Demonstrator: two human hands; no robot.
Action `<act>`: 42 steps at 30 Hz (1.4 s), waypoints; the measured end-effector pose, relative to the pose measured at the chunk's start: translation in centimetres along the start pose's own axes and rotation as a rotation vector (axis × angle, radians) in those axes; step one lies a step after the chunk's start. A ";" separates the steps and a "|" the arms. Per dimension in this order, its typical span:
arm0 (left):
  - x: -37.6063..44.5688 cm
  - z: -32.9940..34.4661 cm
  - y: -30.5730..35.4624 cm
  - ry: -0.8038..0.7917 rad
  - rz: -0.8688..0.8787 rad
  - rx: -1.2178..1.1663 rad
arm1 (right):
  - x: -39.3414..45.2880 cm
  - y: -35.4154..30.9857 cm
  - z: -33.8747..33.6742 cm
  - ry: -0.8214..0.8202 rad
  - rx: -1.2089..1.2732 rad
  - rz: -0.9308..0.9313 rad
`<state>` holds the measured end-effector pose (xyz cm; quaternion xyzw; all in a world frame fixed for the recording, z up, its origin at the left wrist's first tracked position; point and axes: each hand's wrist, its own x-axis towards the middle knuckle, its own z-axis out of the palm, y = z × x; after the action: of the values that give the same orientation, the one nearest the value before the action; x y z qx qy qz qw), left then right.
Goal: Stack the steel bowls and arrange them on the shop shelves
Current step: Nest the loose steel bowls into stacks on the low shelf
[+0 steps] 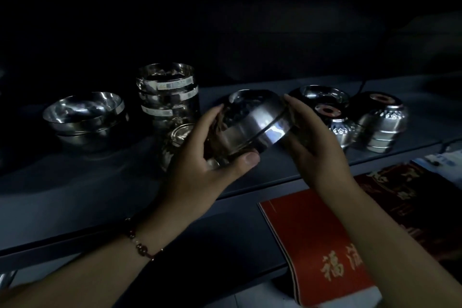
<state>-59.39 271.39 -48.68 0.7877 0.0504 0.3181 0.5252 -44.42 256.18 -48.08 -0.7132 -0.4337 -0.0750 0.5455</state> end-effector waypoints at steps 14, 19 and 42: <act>2.1 4.8 -1.1 -0.205 -0.175 -0.077 | -0.2 4.0 -5.1 0.183 0.116 0.738; 1.6 5.0 -1.2 -0.349 0.072 0.446 | -0.6 4.7 -5.5 0.113 0.179 0.933; 7.4 5.7 -3.0 0.190 0.013 0.199 | 1.7 2.4 -0.7 0.047 0.037 0.055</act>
<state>-49.63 271.20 -49.35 0.8026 0.1261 0.3879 0.4352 -41.46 256.44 -48.53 -0.7127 -0.4023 -0.0686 0.5705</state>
